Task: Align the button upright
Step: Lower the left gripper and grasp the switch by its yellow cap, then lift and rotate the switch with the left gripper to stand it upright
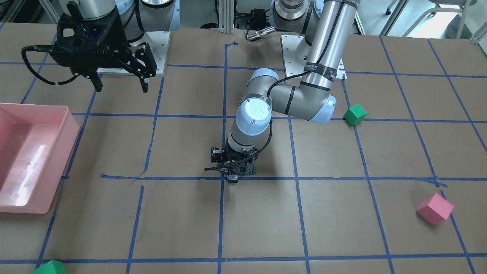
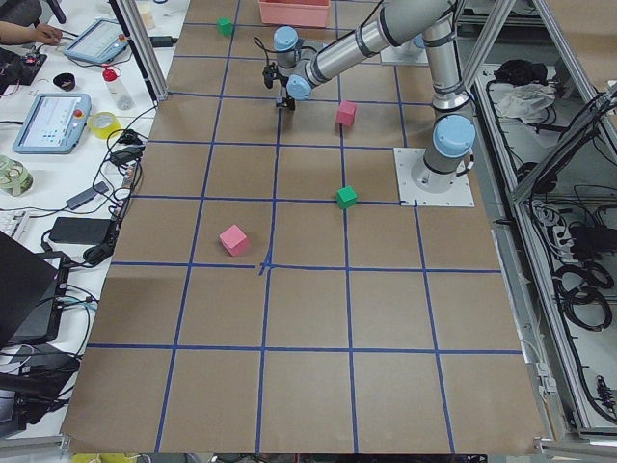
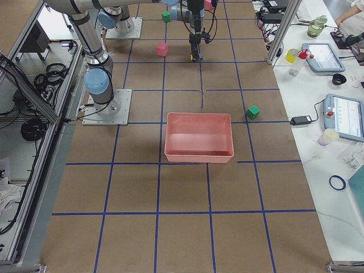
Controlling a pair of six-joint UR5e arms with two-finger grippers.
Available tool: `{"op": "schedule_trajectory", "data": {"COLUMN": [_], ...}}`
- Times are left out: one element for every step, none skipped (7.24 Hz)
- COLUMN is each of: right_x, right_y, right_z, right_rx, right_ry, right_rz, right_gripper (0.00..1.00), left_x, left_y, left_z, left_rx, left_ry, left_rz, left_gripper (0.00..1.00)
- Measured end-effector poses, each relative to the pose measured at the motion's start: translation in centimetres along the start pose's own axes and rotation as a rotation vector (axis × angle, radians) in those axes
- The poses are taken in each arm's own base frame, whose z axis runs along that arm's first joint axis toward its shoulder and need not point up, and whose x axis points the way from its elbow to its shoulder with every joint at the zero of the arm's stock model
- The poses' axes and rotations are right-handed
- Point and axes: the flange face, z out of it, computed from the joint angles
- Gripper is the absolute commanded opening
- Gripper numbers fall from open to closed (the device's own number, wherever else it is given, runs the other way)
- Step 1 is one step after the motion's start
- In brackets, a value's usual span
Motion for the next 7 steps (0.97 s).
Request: {"op": "schedule_trajectory", "data": {"right_x": [0.0, 0.0, 0.0, 0.0, 0.0, 0.0, 0.0], "right_y": [0.0, 0.0, 0.0, 0.0, 0.0, 0.0, 0.0], "right_z": [0.0, 0.1, 0.1, 0.1, 0.1, 0.1, 0.1], "right_rx": [-0.001, -0.002, -0.002, -0.002, -0.002, -0.002, -0.002], "right_ry": [0.0, 0.0, 0.0, -0.001, -0.001, -0.001, -0.001], "right_rz": [0.0, 0.001, 0.001, 0.001, 0.0, 0.0, 0.0], "right_gripper": [1.0, 1.0, 1.0, 1.0, 1.0, 1.0, 1.0], "left_x": [0.0, 0.0, 0.1, 0.3, 0.5, 0.4, -0.2], "left_y": [0.2, 0.3, 0.4, 0.5, 0.5, 0.2, -0.3], "left_z": [0.0, -0.3, -0.9, -1.6, -2.0, -2.4, -2.7], "left_rx": [-0.014, -0.023, -0.03, -0.049, -0.08, -0.118, -0.173], "left_ry": [-0.005, -0.009, -0.007, 0.0, 0.017, 0.05, 0.11], "left_rz": [-0.005, -0.012, -0.034, -0.078, -0.141, -0.232, -0.341], "left_gripper": [0.0, 0.0, 0.0, 0.0, 0.0, 0.0, 0.0]}}
